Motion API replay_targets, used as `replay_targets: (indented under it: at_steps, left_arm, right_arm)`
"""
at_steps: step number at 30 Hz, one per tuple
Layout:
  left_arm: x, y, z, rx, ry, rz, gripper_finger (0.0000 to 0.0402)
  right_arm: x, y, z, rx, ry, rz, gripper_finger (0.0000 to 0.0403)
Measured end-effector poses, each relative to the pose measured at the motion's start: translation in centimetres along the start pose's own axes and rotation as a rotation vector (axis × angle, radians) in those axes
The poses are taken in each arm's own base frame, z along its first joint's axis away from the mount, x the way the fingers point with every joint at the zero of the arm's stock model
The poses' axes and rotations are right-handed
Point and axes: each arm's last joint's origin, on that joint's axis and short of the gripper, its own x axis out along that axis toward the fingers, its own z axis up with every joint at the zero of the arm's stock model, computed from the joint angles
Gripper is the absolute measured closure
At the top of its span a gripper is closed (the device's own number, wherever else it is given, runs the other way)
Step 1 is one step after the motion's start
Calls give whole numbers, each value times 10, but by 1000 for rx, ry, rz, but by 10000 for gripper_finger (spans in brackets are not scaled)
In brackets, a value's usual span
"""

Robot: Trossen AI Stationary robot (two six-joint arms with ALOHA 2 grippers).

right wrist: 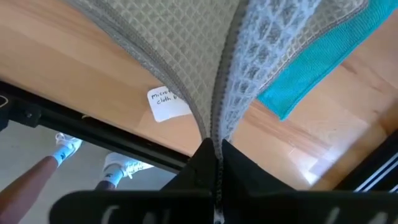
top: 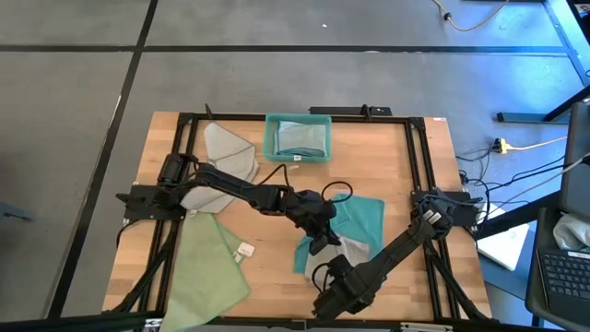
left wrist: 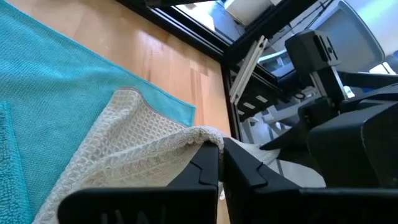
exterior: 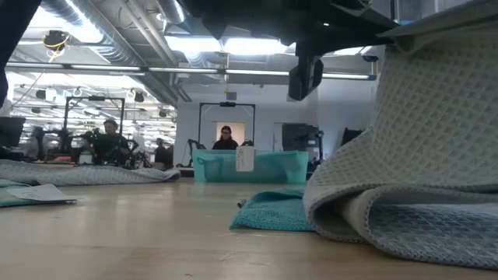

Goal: Fold microfiber towels
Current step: Fold the gray towel

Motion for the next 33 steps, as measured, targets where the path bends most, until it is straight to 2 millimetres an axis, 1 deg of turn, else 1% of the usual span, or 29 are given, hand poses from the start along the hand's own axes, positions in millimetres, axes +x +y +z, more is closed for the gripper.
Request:
replay_targets:
  at_steps: [10,14,18,22,25,29,31,33]
  left_arm:
    - [0,-1,0,13,-2,-3,400]
    - [1,-2,-1,37,2,-8,374]
    - [0,-1,-1,28,14,-21,328]
    - [-1,2,1,17,12,-17,280]
    - [-2,4,3,6,12,-18,254]
    - [-2,4,3,-4,30,-44,238]
    - [-3,5,4,-9,39,-56,238]
    - [-8,6,8,-19,47,-56,239]
  right_arm:
    - [0,-1,-2,27,37,-15,378]
    - [1,-2,-6,19,53,-19,360]
    - [1,-2,-7,19,59,-21,318]
    - [1,-2,-6,30,57,-25,260]
    - [1,-3,-6,41,57,-31,217]
    - [1,-3,-6,41,60,-36,176]
    - [1,-5,-6,44,52,-52,165]
    - [1,-8,-7,45,38,-76,160]
